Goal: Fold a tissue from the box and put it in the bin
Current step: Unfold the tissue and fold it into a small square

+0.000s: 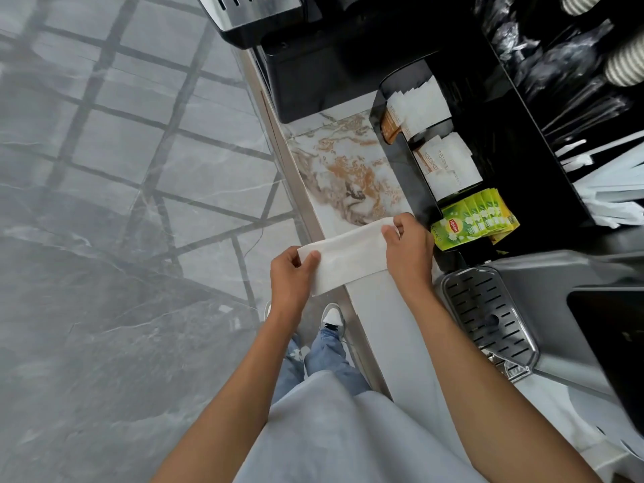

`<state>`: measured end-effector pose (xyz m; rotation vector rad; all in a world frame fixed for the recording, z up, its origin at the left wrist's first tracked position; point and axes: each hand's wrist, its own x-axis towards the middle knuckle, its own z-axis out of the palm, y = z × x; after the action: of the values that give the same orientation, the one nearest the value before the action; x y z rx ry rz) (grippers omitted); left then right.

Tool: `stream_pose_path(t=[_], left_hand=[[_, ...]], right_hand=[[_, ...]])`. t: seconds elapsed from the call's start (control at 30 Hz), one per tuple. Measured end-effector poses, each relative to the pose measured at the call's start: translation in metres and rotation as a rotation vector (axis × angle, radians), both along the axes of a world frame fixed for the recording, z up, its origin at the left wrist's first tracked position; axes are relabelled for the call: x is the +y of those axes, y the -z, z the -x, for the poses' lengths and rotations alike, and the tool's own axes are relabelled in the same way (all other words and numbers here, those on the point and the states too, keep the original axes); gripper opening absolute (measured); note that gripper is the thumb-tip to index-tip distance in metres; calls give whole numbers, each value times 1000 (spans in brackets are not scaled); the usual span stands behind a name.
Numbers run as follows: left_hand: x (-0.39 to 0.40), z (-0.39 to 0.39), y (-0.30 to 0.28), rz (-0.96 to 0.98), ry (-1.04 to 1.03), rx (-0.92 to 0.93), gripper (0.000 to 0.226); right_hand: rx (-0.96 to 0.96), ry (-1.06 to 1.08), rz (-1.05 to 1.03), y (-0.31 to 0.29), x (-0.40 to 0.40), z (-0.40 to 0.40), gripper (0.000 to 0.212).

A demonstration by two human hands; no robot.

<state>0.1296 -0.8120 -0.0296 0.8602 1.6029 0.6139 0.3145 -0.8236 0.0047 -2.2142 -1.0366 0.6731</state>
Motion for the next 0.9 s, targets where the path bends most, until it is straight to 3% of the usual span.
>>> stream_pose_path(t=[0.23,0.63,0.77,0.9], left_hand=[[5,-1,12,59,-52,31,32],[4,4,11,47,-134,-1,14],[-4,1,7,56,-161,125,41],[-22,-12,-5,-100,-143,188,39]], right_hand=[[-59,-42,41,16,-1,-1,6],[-109,-68,-36,11,-13,1,18],[-119,-223,-123,9,-25,6,25],[-117,-367,-134,15,-36,16,40]])
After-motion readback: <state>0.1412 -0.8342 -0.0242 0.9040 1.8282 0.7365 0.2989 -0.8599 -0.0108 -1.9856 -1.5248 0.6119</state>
